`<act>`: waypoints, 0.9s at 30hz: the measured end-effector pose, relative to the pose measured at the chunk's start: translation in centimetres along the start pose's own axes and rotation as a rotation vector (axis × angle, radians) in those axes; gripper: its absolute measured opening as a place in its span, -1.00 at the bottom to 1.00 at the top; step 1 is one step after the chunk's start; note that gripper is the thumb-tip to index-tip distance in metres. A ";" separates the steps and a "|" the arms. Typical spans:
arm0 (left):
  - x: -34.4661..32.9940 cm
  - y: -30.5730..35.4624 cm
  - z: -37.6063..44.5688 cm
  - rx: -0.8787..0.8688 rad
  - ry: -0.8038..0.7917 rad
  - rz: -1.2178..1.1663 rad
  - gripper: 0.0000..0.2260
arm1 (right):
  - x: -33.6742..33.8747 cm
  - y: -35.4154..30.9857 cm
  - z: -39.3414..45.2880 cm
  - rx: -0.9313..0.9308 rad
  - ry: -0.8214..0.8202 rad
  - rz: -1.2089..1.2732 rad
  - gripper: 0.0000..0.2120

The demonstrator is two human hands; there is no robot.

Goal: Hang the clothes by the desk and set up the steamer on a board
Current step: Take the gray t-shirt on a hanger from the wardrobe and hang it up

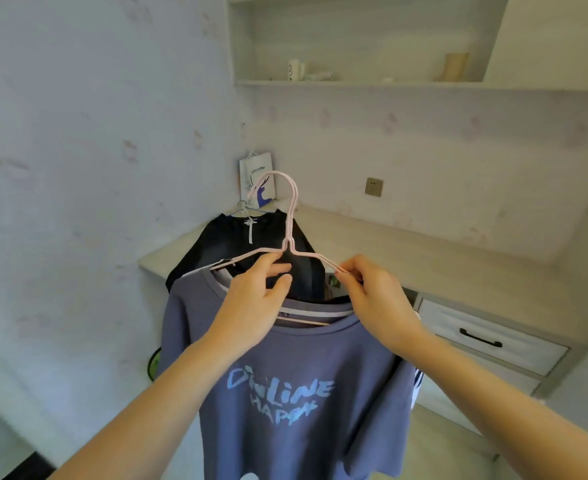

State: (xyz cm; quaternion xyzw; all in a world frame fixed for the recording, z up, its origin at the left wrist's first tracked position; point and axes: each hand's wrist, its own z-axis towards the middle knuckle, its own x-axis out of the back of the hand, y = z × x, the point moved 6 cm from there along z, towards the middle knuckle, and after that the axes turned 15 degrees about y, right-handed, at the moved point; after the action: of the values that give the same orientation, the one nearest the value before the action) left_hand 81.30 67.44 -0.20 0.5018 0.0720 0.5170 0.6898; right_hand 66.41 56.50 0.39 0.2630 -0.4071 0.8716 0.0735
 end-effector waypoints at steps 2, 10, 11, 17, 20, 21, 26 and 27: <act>1.6 -1.4 1.2 -0.028 0.083 0.042 -0.69 | -1.3 0.3 1.3 -0.010 -0.005 0.003 -0.88; 5.4 -6.0 7.8 -0.219 0.407 0.195 -0.74 | -5.5 1.7 7.0 0.024 -0.039 0.001 -0.88; 5.2 -6.6 8.7 -0.232 0.383 0.235 -0.70 | -5.9 1.9 7.7 0.031 -0.042 -0.003 -0.88; 2.0 -11.8 14.0 -0.178 0.187 0.283 -0.57 | -8.4 4.3 13.3 0.053 -0.049 0.019 -0.89; 0.3 -13.4 16.6 -0.135 0.137 0.281 -0.59 | -9.6 5.6 16.5 0.061 -0.068 0.040 -0.89; -0.3 -13.9 17.5 -0.125 0.125 0.287 -0.60 | -9.9 6.0 17.6 0.066 -0.074 0.048 -0.89; -2.3 -15.7 22.3 -0.125 0.152 0.331 -0.77 | -11.6 8.0 22.6 0.090 -0.105 0.083 -0.89; -2.5 -15.7 23.1 -0.133 0.172 0.331 -0.81 | -12.0 8.2 23.5 0.098 -0.109 0.090 -0.89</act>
State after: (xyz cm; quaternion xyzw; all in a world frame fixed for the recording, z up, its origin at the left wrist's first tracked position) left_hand 104.46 51.80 -2.06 0.4141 0.0128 0.6678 0.6184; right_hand 83.16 34.54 1.16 0.2949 -0.3790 0.8772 -0.0010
